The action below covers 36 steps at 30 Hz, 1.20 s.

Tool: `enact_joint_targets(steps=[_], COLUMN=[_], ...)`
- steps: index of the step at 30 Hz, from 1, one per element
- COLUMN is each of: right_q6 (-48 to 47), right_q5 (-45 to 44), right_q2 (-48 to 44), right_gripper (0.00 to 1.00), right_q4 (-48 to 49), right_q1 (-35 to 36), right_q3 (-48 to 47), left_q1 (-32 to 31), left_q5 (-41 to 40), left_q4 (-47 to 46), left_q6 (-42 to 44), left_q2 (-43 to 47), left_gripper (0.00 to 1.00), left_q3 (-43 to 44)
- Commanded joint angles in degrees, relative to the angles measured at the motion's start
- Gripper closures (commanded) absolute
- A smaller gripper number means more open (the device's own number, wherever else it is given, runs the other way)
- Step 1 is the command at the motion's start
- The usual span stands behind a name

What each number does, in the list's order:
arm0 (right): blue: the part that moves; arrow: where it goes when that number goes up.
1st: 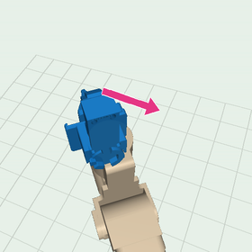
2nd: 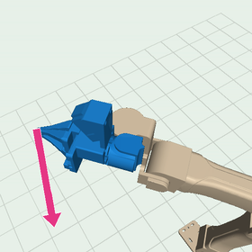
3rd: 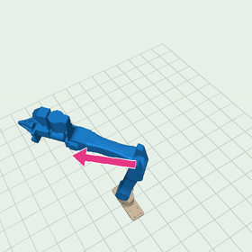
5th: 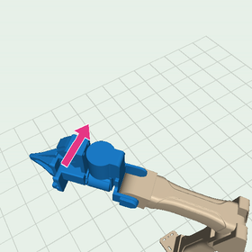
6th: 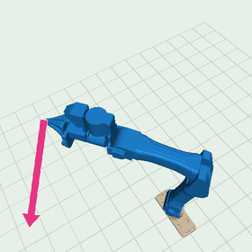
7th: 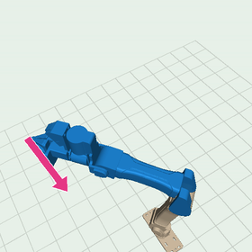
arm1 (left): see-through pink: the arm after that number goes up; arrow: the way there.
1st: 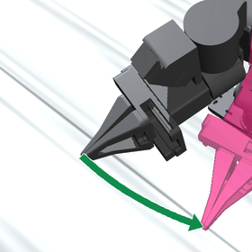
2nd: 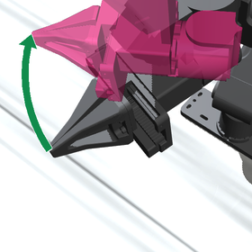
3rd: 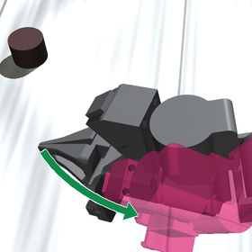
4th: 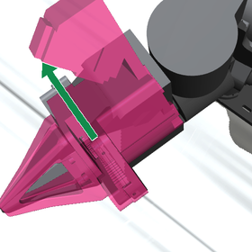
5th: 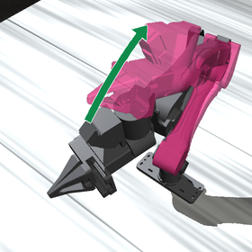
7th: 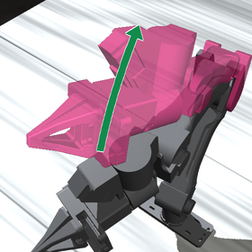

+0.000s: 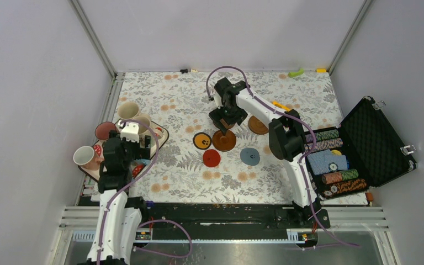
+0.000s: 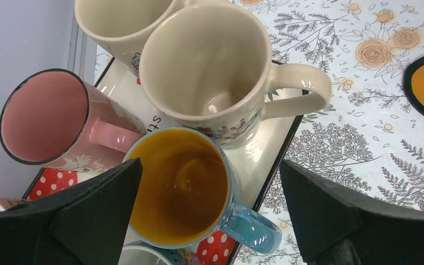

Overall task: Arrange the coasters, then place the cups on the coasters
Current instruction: Move the coaster to the center of the board.

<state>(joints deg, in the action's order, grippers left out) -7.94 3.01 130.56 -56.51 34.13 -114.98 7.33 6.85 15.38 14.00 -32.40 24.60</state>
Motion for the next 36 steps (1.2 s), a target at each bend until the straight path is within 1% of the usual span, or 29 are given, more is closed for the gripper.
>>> enact_joint_targets(steps=[1, 4, 8, 14, 30, 36], right_q6=[-1.61, -1.8, -1.9, -1.97, -2.7, -2.82], right_q5=[-2.73, -4.49, -4.87, -4.31, -2.74, -4.96], right_q2=[-0.65, -0.82, -0.7, -0.84, -1.89, -1.99], right_gripper=[0.05, 0.05, 0.05, 0.05, 0.05, 0.05], right_q4=[-1.06, -0.77, -0.62, -0.62, -0.69, -0.64], right_q1=[0.31, 0.28, 0.27, 0.28, 0.32, 0.32], right_q3=[0.22, 0.76, 0.85, 0.69, 0.91, 0.87], left_q1=[0.31, 0.27, 0.31, 0.3, 0.31, 0.29], left_q5=[-0.52, -1.22, -1.35, -1.44, -1.9, -1.69], left_q4=[-2.06, -1.83, -1.85, -2.46, -2.99, -3.0], left_q6=[0.87, 0.68, 0.59, 0.55, 0.39, 0.4], left_q2=[-2.4, -3.35, -2.18, -0.65, -1.01, -1.06], left_gripper=[0.01, 0.01, 0.01, 0.01, 0.01, 0.01], left_q3=[0.93, 1.48, 1.31, 0.59, 0.45, 0.45])
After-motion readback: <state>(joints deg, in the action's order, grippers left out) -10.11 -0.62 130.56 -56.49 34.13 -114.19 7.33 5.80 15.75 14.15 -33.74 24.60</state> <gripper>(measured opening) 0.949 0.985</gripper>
